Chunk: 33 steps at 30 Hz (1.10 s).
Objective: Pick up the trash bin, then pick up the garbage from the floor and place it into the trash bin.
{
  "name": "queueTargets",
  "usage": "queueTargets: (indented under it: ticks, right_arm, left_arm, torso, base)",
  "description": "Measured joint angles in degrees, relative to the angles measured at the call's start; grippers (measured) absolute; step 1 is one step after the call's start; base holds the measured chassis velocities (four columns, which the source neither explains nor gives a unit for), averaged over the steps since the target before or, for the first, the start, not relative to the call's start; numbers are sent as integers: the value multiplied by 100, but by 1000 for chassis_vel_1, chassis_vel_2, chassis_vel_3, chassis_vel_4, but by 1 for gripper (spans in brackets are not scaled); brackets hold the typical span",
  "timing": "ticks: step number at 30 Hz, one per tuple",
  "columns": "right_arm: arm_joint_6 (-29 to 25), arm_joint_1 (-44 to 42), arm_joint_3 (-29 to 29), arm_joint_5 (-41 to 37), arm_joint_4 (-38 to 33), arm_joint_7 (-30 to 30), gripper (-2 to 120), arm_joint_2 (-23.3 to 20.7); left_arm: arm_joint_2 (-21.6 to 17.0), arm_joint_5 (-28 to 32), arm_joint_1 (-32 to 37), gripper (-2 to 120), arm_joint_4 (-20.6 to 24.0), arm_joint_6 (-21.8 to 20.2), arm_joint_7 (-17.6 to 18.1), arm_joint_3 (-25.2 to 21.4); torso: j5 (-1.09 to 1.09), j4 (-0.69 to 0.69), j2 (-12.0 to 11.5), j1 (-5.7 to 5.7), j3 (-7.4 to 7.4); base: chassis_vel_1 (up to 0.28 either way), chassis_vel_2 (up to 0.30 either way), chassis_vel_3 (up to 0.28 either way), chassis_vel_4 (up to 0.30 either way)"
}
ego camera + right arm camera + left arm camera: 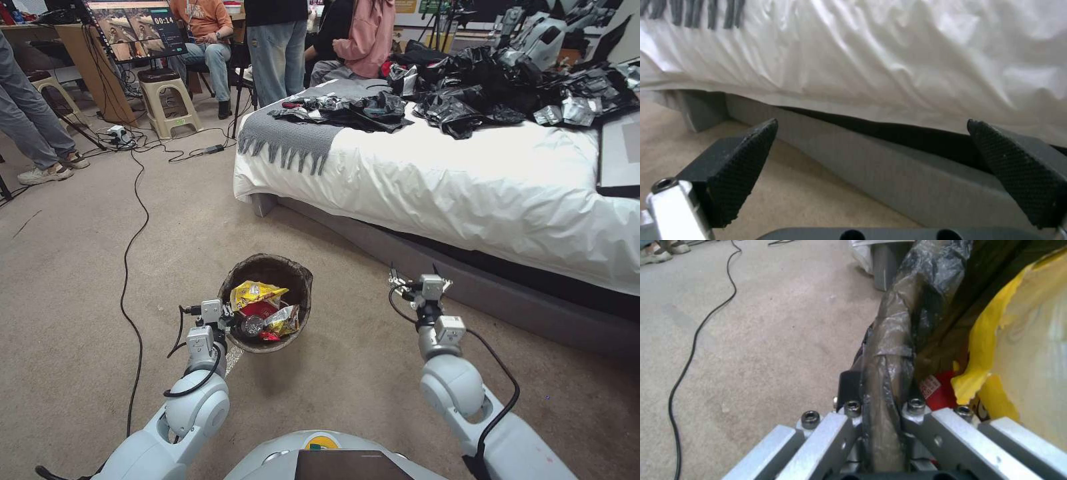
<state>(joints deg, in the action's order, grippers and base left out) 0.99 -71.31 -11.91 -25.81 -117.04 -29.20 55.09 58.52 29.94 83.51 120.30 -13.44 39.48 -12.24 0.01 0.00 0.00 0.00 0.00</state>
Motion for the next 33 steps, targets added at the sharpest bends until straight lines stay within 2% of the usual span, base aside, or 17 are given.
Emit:
queueTargets:
  ticks: [4,6,13,33]
  right_arm:
    - [16,-313,-120,180,12,-18,100,118]
    - [0,-711,-283,480,28,-31,100,377]
    - [-249,-1227,-524,1065,58,9,100,946]
    - [-246,-1056,-381,1083,62,15,100,1041]
  left_arm:
    - [2,1,-2,0,-14,7,2,-6]
    - [11,29,-3,0,-20,15,30,-6]
    - [30,69,10,0,-6,16,65,0]
    - [100,68,37,0,117,6,73,-27]
  torso:
    - [-1,1,0,0,0]
    - [-1,-1,0,0,0]
    - [-1,0,0,0,0]
    - [-1,0,0,0,0]
  base:
    - [0,0,0,0]
    - [0,0,0,0]
    - [10,5,3,7]
    - [85,87,86,85]
